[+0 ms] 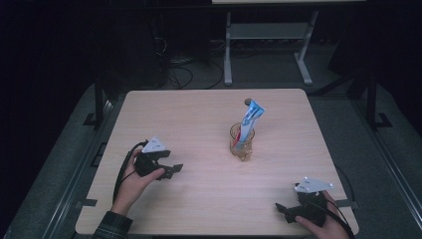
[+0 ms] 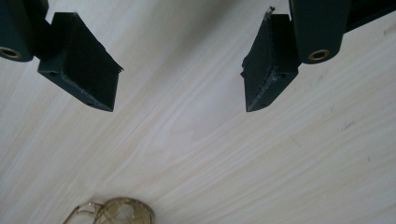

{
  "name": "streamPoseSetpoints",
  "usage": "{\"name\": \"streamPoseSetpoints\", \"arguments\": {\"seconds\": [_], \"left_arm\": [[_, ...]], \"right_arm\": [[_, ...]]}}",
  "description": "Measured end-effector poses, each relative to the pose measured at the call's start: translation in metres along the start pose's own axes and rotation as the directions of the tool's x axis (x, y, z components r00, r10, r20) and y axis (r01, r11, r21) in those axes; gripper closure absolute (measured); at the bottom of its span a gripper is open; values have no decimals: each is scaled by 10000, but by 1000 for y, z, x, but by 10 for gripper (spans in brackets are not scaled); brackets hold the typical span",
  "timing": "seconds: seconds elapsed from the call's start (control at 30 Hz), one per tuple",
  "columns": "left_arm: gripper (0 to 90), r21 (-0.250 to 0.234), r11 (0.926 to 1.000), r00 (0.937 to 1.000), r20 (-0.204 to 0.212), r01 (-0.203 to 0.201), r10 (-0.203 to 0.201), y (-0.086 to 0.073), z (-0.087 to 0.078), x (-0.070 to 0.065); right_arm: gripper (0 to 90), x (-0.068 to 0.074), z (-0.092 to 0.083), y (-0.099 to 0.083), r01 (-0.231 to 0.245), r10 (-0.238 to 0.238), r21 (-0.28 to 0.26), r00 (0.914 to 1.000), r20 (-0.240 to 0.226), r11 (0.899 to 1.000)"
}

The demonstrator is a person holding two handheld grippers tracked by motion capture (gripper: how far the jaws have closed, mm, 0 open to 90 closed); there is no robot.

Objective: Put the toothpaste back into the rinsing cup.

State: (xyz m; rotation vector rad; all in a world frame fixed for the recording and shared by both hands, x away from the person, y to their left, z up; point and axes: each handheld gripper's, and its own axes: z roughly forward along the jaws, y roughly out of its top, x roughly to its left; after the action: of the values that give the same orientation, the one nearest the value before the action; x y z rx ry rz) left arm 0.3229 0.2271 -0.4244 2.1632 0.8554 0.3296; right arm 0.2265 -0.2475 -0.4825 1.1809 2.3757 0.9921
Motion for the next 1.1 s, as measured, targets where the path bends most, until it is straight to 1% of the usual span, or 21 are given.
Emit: {"name": "streamPoseSetpoints", "arguments": {"seconds": [0.07,0.13,0.27,0.33,0.53,0.6,0.63,0.8,0.9,0.93,1.03,1.07,1.1], "left_arm": [[263,50,10000,10000,-68,-29,29,-7,-3,-2],[263,101,9999,9999,-140,45,-44,-14,-6,-4],[263,268,9996,9996,-264,62,-55,-29,-11,-7],[263,400,9992,9990,-443,12,6,-36,-13,-9],[263,605,9980,9982,-580,178,-143,-53,-20,-13],[262,678,9976,9974,-706,161,-113,-59,-22,-13],[262,692,9973,9972,-718,256,-206,-61,-24,-13],[256,895,9956,9966,-792,282,-211,-74,-28,-15],[254,1027,9939,9964,-782,400,-320,-81,-30,-15],[251,985,9945,9964,-805,351,-272,-84,-31,-15],[248,819,9958,9957,-864,418,-347,-88,-34,-14],[246,715,9969,9950,-967,316,-246,-91,-34,-13],[226,578,9980,9952,-956,272,-216,-93,-35,-12]], "right_arm": [[2,0,0,0,-5,5,2,10000,5,10000],[2,0,0,0,-12,12,3,10000,16,10000],[2,0,0,0,-24,24,4,10000,27,10000],[2,0,0,0,-20,20,3,10000,29,10000],[2,0,0,0,-20,20,1,10000,30,10000],[2,0,0,0,-23,23,3,10000,31,10000],[2,0,0,0,-27,27,4,10000,35,10000],[2,0,0,0,-29,29,4,10000,37,10000],[2,0,0,0,-34,34,4,10000,38,10000],[2,0,0,0,-36,36,3,10000,43,10000],[2,1,0,0,-39,39,-1,10000,48,10000],[2,1,0,0,-46,46,4,10000,52,10000],[2,1,0,0,-43,43,1,10000,51,10000]]}}
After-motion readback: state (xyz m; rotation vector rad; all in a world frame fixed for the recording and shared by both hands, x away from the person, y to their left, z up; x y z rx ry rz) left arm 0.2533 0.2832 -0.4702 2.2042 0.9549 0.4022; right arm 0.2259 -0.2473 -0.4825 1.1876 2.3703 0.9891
